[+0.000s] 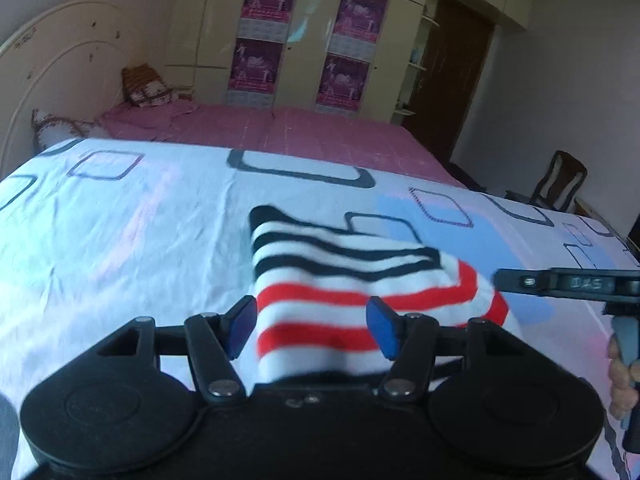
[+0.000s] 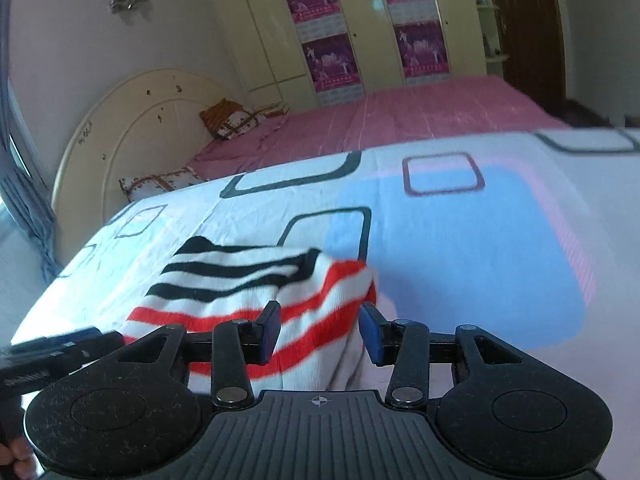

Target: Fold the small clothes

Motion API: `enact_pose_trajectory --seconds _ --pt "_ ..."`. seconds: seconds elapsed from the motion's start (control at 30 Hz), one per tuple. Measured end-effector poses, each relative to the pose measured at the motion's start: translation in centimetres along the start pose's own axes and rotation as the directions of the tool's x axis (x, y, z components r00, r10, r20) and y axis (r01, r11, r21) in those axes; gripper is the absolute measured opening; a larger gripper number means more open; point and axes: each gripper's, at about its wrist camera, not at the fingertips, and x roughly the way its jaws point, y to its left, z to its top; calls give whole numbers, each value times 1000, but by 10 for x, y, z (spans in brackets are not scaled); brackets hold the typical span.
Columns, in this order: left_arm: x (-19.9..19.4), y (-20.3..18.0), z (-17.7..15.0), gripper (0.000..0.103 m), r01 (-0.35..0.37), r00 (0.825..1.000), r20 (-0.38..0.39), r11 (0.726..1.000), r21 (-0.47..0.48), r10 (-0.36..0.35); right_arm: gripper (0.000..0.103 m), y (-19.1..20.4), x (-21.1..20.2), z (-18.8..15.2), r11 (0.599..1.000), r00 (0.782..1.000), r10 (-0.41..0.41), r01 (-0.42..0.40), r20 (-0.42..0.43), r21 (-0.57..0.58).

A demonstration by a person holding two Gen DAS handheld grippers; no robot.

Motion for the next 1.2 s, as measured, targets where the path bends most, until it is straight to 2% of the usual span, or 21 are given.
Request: enact_pose_trajectory --seconds 0.27,0.47,0.6,0.73,0.93,1.07,1.2 --pt "48 -15 13 59 8 999 -44 999 31 -7 44 20 41 7 997 1000 -27 26 -10 -67" --pt "75 -12 8 59 -17 996 -91 999 33 20 44 14 70 1 992 996 -74 69 -47 -102" --pt "77 -10 2 60 -21 996 -81 999 39 24 43 4 82 -5 990 993 -108 103 -51 -98" --pt "62 -17 7 59 -33 997 -69 998 57 37 44 1 74 -2 991 993 -108 103 -50 -87" --pt "8 -29 -14 60 -20 999 -40 993 116 24 44 19 20 -15 982 996 -84 86 22 -170" --pt "-14 -33 -34 63 -39 998 -39 989 143 45 44 21 0 -38 984 996 -85 84 0 -158" --pt "-15 -28 -45 67 -47 997 -48 992 120 53 44 15 5 -60 981 989 -140 131 -54 -145"
